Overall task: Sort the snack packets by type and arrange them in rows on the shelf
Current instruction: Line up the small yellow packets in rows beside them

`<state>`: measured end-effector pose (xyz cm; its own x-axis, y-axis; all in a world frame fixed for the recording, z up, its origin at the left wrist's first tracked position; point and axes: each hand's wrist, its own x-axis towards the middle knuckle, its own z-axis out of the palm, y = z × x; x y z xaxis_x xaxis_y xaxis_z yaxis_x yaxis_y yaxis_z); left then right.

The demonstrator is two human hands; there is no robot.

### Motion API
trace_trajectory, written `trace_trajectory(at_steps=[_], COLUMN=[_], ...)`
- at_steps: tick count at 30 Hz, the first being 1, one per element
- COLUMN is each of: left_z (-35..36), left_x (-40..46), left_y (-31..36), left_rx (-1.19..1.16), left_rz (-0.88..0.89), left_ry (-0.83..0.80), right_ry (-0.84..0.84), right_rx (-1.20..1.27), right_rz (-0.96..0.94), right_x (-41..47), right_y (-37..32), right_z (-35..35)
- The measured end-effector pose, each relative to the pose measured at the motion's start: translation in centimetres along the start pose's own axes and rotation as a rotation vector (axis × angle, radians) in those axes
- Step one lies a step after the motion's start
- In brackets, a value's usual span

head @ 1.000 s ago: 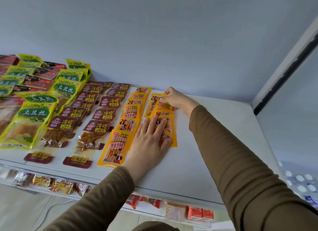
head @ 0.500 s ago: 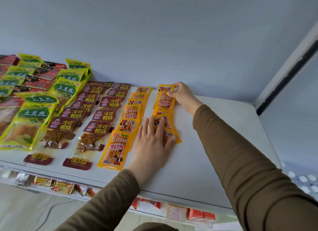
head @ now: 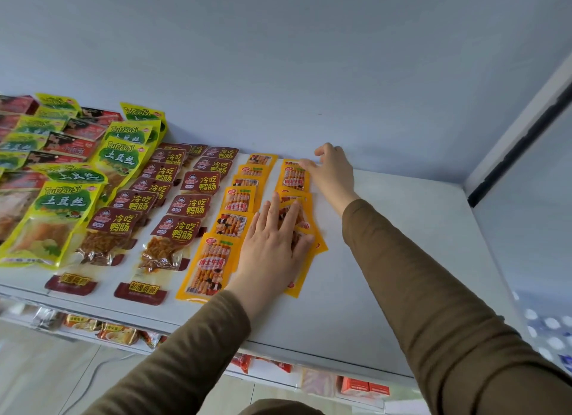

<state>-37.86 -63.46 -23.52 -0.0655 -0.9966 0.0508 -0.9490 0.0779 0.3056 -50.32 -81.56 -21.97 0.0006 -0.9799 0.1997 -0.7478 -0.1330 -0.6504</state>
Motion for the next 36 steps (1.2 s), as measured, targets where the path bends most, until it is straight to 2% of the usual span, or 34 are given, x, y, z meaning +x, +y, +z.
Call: trace_trajectory(at_steps=[1,6,10,13,19,28,36], left_z=[0.1,1.0,1.2,1.4,1.4,0.7,0.5], left_x=[-0.6,-2.4,-2.3,-2.4,-2.4,-2.6,-2.6], left_y=[-0.1,-0.2,-0.1,-0.2,-0.3,-0.7,-0.4], left_rx=[-0.002,0.056,0.026,0.019,0.049,0.065,0.036], left_rz=[0.007,0.019,0.016,0.026,0.04,0.049,0.063], left_ry=[0.013,-0.031,-0.029,-0.009,0.004,-0.049,-0.065], right_ry=[-0.002,-0.231,-0.273,-0.253,-0.184,-0.162,-0.154], right_rx=[-0.011,-0.194,-0.04,0.141,0.282,0.414,0.423], right_rz=[-0.009,-0.014,0.029,0.066,0.098,0.148,0.168], right_x=[-0.6,-3.8,-4.4,-4.9,-4.5,-4.3,-4.7], right_y=[0.2,1.0,0.4,0.1,0.0,0.4,0.5], right_z=[-0.3,-0.5,-0.4,-0.2,-0.1,0.5,0.7])
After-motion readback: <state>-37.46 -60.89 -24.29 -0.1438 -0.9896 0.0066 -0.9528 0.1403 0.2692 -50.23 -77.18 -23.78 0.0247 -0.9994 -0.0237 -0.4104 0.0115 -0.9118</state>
